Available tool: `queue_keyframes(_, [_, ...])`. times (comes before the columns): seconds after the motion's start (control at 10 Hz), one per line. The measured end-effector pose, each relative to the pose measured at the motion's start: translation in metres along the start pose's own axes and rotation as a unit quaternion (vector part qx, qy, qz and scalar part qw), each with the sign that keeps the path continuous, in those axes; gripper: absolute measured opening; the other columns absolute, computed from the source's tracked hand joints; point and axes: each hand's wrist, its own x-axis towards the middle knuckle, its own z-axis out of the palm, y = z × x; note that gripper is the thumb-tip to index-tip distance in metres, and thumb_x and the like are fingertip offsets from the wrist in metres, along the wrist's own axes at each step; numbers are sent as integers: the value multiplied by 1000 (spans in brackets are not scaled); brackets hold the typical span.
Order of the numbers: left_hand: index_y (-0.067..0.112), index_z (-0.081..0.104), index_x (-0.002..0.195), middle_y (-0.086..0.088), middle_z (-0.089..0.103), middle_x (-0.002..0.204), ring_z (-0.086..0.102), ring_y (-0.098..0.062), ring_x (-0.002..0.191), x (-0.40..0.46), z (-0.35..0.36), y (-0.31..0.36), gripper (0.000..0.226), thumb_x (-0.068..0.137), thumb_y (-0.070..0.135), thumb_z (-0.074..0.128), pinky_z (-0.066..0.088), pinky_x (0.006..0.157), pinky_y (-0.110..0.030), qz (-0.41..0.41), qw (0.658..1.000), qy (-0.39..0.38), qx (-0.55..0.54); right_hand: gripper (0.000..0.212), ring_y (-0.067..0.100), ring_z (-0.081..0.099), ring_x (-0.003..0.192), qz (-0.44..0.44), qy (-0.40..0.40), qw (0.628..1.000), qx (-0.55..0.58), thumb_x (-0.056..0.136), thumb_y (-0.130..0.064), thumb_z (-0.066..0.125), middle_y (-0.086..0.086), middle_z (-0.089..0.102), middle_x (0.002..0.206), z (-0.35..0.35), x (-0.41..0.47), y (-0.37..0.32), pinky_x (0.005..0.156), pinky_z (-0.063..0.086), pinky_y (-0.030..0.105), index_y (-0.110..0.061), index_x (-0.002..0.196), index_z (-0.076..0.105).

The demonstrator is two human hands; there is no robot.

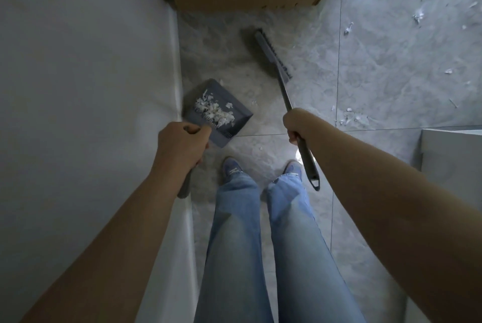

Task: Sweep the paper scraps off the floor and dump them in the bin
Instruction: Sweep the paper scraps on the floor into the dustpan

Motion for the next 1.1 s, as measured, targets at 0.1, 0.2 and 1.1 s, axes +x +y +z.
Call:
queue_keyframes(0.1, [-5, 68, 70, 5, 48, 35, 46, -12, 35, 7, 3, -13, 35, 88, 22, 58, 46, 46, -28, 5, 1000, 13, 5, 30, 17, 43, 27, -43, -19, 995, -84, 96, -7, 35, 11, 47, 39, 16, -2, -16, 31, 35, 13, -7, 67, 41])
queue_keyframes(0.2, [-7, 67, 67, 5, 49, 35, 46, -9, 34, 11, 4, -16, 36, 87, 21, 59, 48, 51, -31, 18, 1000, 13, 10, 26, 13, 35, 25, -31, -63, 989, -133, 95, -8, 30, 6, 43, 42, 37, -7, 0, 32, 32, 12, -2, 72, 42])
queue_keyframes(1.1, [-7, 65, 68, -24, 65, 69, 55, -31, 50, -17, 30, -35, 42, 77, 33, 54, 56, 53, -47, -46, 997, 28, -58, 22, 16, 46, 44, -133, -51, 951, -276, 98, -13, 37, 7, 49, 62, 52, -27, 34, 38, 41, 25, 1, 102, 53])
